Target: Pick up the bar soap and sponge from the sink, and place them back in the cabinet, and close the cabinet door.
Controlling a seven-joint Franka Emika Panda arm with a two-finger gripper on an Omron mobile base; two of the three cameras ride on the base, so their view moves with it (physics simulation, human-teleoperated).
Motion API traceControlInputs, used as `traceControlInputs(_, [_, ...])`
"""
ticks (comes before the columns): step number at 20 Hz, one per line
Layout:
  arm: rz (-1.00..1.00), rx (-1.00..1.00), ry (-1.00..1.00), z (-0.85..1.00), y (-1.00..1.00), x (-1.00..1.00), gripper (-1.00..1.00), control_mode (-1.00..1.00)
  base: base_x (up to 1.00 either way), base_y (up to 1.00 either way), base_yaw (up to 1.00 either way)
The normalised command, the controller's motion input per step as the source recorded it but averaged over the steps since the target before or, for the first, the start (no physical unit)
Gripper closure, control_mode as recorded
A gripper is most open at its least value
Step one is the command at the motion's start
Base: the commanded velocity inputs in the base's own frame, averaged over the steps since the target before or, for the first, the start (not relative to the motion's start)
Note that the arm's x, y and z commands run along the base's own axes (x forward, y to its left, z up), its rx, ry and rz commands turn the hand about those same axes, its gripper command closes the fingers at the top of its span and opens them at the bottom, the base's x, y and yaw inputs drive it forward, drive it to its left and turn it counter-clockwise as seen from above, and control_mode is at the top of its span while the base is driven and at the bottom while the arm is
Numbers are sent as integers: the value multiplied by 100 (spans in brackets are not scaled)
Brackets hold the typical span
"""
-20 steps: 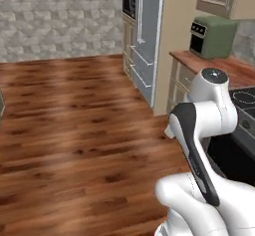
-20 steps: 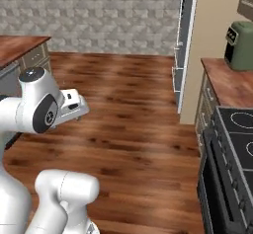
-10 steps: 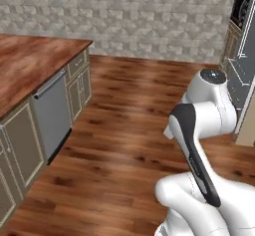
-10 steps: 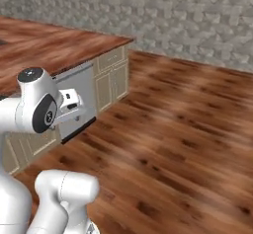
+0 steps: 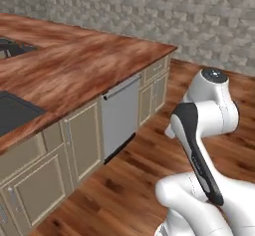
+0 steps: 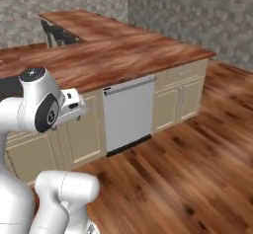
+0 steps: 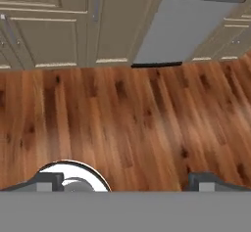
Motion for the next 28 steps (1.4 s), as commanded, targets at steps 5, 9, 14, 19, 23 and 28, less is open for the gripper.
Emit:
traceControlInputs(5, [0, 0, 0, 0, 0, 0, -100, 100, 64, 45, 61])
traceControlInputs(9, [0, 0, 0, 0, 0, 0, -100, 100, 3, 81, 43])
traceControlInputs(14, [0, 0, 0, 0, 0, 0, -100, 100, 38, 87, 18])
traceControlInputs(19, [0, 0, 0, 0, 0, 0, -100, 100, 67, 73, 13])
traceControlInputs(23, [0, 0, 0, 0, 0, 0, -100, 100, 38, 10, 27])
traceControlInputs(28, [0, 0, 0, 0, 0, 0, -100, 100, 17, 0, 40])
